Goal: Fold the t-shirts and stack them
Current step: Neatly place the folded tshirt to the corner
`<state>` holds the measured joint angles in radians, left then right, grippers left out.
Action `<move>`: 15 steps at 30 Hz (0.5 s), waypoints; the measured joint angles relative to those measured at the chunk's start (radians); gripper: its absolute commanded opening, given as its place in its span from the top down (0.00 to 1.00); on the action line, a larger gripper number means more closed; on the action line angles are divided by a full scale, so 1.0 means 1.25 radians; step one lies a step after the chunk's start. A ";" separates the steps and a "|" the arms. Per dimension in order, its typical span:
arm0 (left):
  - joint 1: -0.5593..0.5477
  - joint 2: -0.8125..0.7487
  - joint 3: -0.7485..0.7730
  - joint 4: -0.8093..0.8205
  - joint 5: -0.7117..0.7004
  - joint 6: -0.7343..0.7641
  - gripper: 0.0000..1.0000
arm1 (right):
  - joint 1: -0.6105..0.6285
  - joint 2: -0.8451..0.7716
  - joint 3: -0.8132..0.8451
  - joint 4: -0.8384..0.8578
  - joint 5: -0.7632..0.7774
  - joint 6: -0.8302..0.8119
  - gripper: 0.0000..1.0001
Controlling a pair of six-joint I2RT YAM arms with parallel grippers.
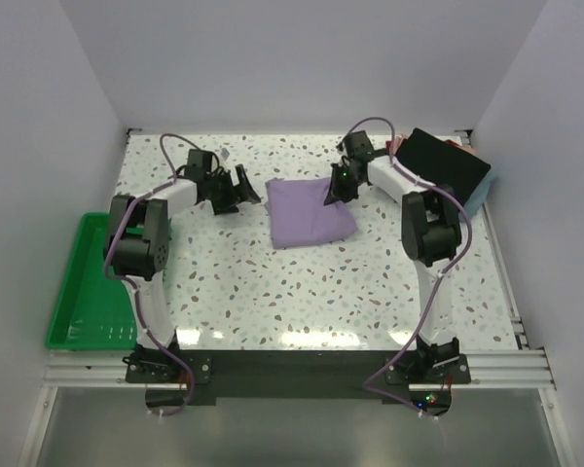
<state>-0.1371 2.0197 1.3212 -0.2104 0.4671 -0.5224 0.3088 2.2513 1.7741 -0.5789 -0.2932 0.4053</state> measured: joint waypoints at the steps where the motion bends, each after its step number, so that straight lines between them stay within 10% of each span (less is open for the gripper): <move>1: 0.005 -0.002 -0.003 0.000 0.000 0.002 0.08 | -0.006 0.000 0.023 -0.035 0.021 -0.015 1.00; 15: 0.031 -0.019 -0.042 0.034 0.029 0.009 0.07 | -0.056 0.001 0.382 -0.324 0.218 -0.116 1.00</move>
<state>-0.0982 1.9965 1.2690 -0.1684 0.5034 -0.5117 0.2394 2.2524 2.2517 -0.9840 -0.0204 0.2600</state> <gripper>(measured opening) 0.926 0.097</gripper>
